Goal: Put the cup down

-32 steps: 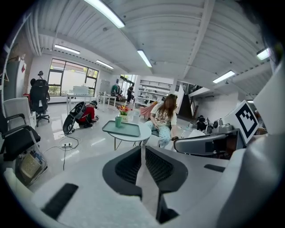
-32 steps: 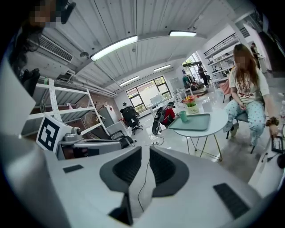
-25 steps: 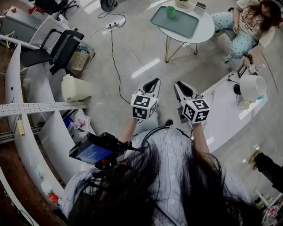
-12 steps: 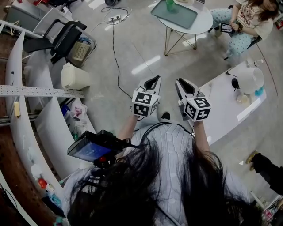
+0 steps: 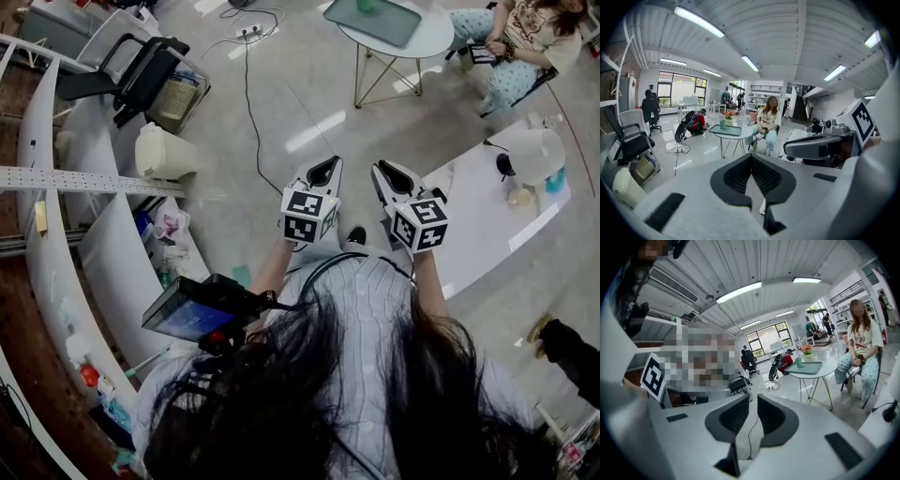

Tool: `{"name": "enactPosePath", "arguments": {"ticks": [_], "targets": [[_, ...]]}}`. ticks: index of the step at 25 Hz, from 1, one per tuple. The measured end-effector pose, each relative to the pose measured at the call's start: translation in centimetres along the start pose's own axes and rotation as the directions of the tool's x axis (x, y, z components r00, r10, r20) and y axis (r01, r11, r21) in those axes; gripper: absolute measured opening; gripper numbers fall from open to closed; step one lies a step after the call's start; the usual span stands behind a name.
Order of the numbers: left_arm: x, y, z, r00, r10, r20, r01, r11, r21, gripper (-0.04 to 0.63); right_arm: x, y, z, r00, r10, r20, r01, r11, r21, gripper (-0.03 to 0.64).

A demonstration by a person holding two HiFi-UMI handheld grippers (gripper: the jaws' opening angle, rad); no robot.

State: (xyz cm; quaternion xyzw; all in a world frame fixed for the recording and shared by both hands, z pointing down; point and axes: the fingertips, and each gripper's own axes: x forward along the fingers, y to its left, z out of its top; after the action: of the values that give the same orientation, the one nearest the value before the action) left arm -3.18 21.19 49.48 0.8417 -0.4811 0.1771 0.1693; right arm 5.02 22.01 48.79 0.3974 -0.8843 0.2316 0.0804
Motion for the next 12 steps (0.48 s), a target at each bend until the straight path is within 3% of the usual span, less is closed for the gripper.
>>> {"name": "enactPosePath", "arguments": {"ticks": [12], "targets": [[-0.51, -0.48, -0.20, 1.000, -0.003, 0.003, 0.003, 1.000, 0.017, 0.016, -0.57, 0.60, 0.02, 1.000, 0.006, 0.008, -0.006, 1.000, -0.024, 0.072]]}}
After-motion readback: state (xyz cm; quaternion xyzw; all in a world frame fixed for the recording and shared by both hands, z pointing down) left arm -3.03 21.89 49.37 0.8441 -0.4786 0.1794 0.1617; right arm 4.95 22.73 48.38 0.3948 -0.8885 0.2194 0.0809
